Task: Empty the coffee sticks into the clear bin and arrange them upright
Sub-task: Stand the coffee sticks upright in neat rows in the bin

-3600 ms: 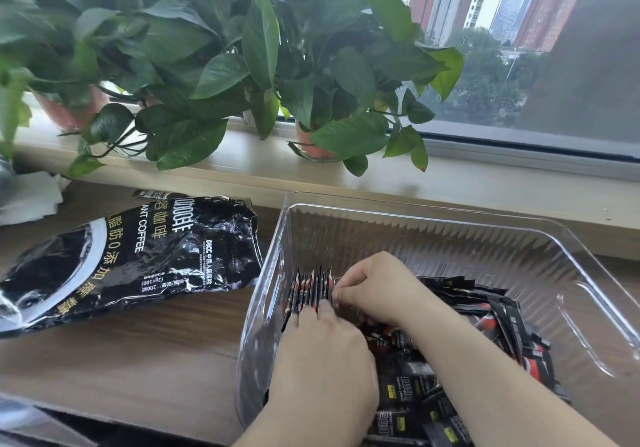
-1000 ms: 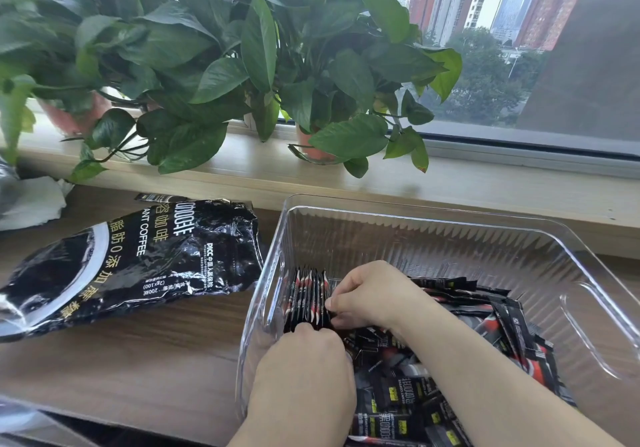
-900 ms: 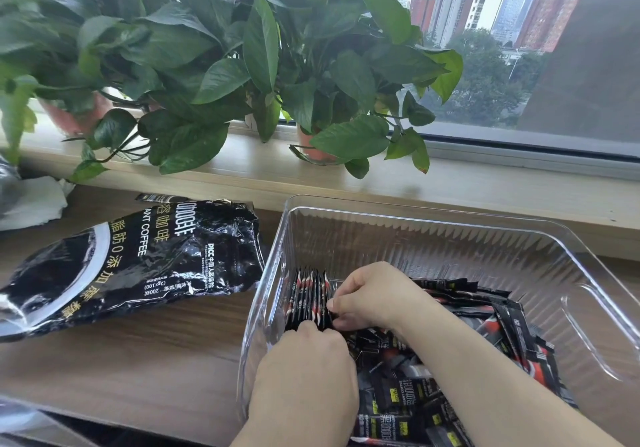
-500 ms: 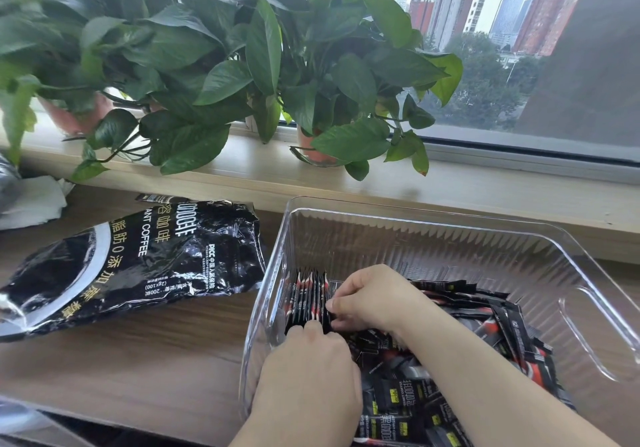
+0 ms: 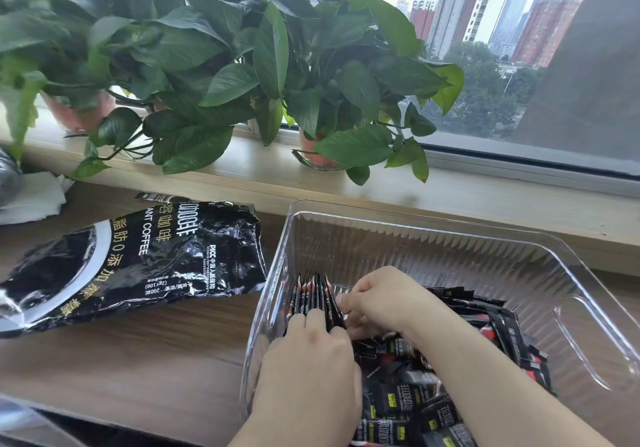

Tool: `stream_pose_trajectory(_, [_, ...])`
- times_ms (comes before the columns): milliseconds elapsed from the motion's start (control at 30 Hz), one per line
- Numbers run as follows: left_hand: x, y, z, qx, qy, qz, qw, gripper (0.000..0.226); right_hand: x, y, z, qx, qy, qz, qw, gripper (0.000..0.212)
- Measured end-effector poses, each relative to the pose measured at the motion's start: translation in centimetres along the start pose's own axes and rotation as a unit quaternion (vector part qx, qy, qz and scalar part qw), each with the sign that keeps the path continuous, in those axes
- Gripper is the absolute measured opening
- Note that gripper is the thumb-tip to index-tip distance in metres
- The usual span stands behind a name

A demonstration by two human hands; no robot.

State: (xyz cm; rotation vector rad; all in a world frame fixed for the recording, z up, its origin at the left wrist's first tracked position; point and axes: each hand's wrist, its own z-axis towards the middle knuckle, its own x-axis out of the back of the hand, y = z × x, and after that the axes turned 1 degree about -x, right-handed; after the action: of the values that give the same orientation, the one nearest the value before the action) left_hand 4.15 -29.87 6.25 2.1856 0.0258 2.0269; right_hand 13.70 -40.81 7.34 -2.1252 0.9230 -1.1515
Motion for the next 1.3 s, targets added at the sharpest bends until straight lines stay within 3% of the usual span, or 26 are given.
stream_pose_trajectory(300, [0.3, -0.4, -0.4, -0.005, 0.013, -0.031, 0.999, 0.024, 3.8, -0.4, -0.6, 0.032, 0.061, -0.005, 0.998, 0.022])
stream_pose_trajectory(367, [0.4, -0.5, -0.4, -0.009, 0.017, -0.033, 0.999, 0.022, 5.6, -0.2, -1.5, 0.073, 0.076, -0.084, 0.991, 0.015])
stream_pose_trajectory(433, [0.4, -0.6, -0.5, -0.016, 0.029, -0.039, 0.999, 0.013, 7.2, 0.5, -2.1, 0.132, 0.087, -0.234, 0.959, 0.01])
stream_pose_trajectory(500, [0.4, -0.6, -0.6, -0.022, 0.041, -0.035, 0.998, 0.009, 7.7, 1.3, -2.3, 0.192, 0.067, -0.364, 0.909, 0.022])
stream_pose_trajectory(633, [0.8, -0.6, -0.2, -0.02, 0.065, -0.008, 0.998, 0.02, 5.9, 3.4, -1.3, 0.249, -0.026, -0.476, 0.843, 0.051])
stream_pose_trajectory(733, [1.5, -0.4, -0.1, -0.019, 0.075, -0.002, 0.997, 0.021, 5.2, 4.3, -0.6, 0.256, -0.06, -0.489, 0.832, 0.057])
stream_pose_trajectory(933, [2.2, -0.8, 0.0, -0.016, 0.056, 0.0, 0.998, 0.02, 5.4, 4.3, -0.1, 0.247, -0.028, -0.54, 0.804, 0.05])
stream_pose_trajectory(1100, [1.3, -0.7, 0.0, -0.038, 0.048, 0.006, 0.998, 0.013, 4.9, 4.2, 0.1, 0.269, -0.045, -0.544, 0.793, 0.064])
stream_pose_trajectory(1300, [-0.4, -1.4, 0.0, -0.055, 0.046, 0.02, 0.997, 0.027, 5.1, 4.2, 0.0, 0.259, -0.035, -0.569, 0.779, 0.047])
